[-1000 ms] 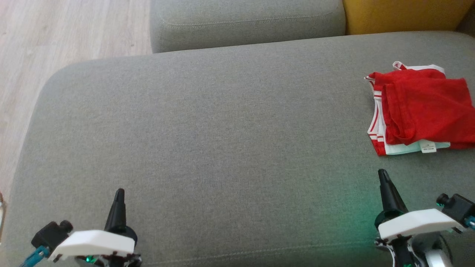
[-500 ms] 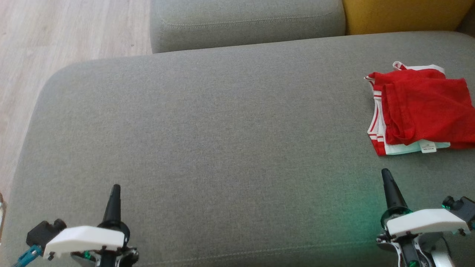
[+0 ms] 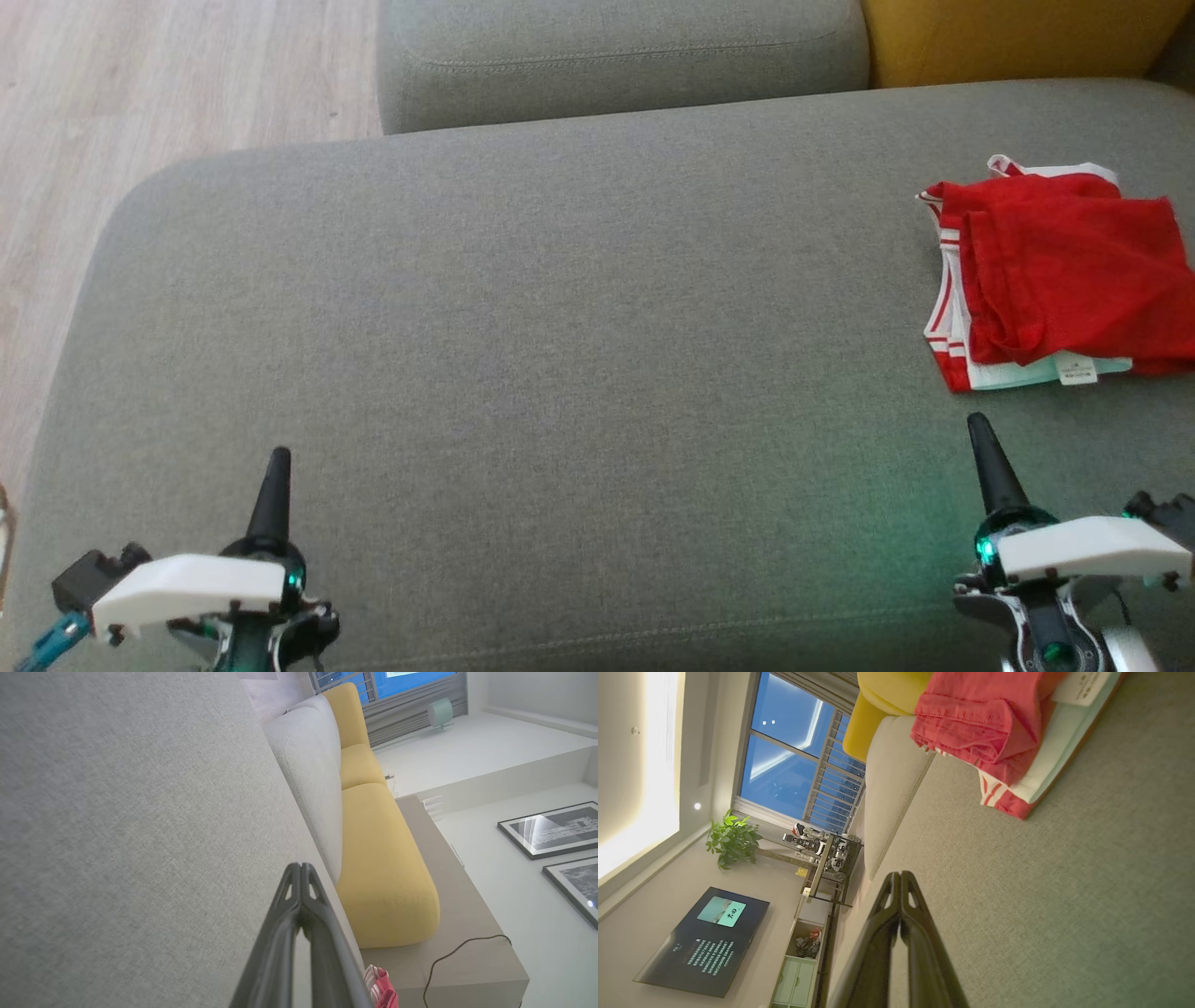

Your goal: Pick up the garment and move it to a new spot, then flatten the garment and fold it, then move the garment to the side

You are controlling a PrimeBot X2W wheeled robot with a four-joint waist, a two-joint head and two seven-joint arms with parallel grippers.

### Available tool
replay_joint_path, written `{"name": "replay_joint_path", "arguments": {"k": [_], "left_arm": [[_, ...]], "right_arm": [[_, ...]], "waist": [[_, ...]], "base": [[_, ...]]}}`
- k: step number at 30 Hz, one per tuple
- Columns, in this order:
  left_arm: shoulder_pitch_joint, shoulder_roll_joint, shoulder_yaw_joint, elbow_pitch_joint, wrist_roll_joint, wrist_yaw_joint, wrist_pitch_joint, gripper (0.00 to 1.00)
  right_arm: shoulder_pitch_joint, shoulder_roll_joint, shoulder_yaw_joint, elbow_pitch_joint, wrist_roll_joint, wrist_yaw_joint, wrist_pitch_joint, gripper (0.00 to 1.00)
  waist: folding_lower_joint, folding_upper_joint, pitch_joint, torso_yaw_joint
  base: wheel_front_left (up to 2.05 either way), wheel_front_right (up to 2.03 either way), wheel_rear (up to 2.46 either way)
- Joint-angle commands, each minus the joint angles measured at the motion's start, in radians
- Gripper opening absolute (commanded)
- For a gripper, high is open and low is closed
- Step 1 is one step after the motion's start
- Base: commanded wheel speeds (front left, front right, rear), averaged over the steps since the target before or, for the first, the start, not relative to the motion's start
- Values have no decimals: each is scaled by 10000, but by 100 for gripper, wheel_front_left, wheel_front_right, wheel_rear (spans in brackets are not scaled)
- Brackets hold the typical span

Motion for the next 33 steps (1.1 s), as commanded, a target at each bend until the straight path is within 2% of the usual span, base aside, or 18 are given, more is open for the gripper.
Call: {"name": "replay_joint_path", "arguments": {"k": [1, 33], "left_arm": [[-597, 139, 329, -271, -299, -100, 106, 0], [-1183, 122, 1030, -26, -3433, -389, 1068, 0]], "right_arm": [[-532, -65, 83, -376, 378, -1, 112, 0], [-741, -71, -206, -427, 4110, -2, 1040, 0]], "waist": [[-1, 0, -1, 0], [-1, 0, -12, -3]], "base": [[0, 0, 0], [0, 0, 0]]}}
